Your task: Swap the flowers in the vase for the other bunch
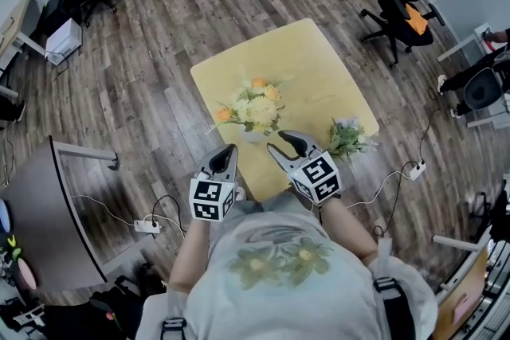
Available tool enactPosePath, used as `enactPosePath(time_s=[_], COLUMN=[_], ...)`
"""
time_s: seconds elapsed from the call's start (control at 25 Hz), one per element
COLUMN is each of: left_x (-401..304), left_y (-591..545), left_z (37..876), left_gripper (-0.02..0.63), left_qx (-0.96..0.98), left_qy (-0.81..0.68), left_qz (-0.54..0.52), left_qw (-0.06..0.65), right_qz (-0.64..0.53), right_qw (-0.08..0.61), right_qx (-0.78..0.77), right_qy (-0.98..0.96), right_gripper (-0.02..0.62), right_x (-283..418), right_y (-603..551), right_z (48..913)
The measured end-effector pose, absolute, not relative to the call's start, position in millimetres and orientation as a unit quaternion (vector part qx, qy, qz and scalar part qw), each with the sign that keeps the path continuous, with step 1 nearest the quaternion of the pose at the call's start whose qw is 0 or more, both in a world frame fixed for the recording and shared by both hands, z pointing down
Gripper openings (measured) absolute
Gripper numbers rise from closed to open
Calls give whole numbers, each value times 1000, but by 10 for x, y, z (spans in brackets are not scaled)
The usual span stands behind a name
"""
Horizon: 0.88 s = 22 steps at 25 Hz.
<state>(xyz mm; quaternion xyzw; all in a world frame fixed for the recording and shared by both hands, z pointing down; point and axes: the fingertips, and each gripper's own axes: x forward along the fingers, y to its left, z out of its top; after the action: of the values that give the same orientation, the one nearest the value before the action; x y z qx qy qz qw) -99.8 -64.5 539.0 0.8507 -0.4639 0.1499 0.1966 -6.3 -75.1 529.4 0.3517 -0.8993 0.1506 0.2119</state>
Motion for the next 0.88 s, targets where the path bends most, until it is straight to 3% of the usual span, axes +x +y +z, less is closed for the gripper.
enactPosePath(time_s=[0.4,0.88], left_x=[-762,-529], left_y=[-572,-547], left_z=[5363,5289], left_gripper=[15,15], left_qx=[868,880], left_qy=[-434,-407], left_qz=[154,153], left_qw=[188,189], right_qz=[163,149], right_qw=[190,165], right_qx=[333,336], right_qy=[-909,-915], right_gripper=[63,44], right_x=[-49,44], right_y=[-539,-500], right_z=[5237,5106])
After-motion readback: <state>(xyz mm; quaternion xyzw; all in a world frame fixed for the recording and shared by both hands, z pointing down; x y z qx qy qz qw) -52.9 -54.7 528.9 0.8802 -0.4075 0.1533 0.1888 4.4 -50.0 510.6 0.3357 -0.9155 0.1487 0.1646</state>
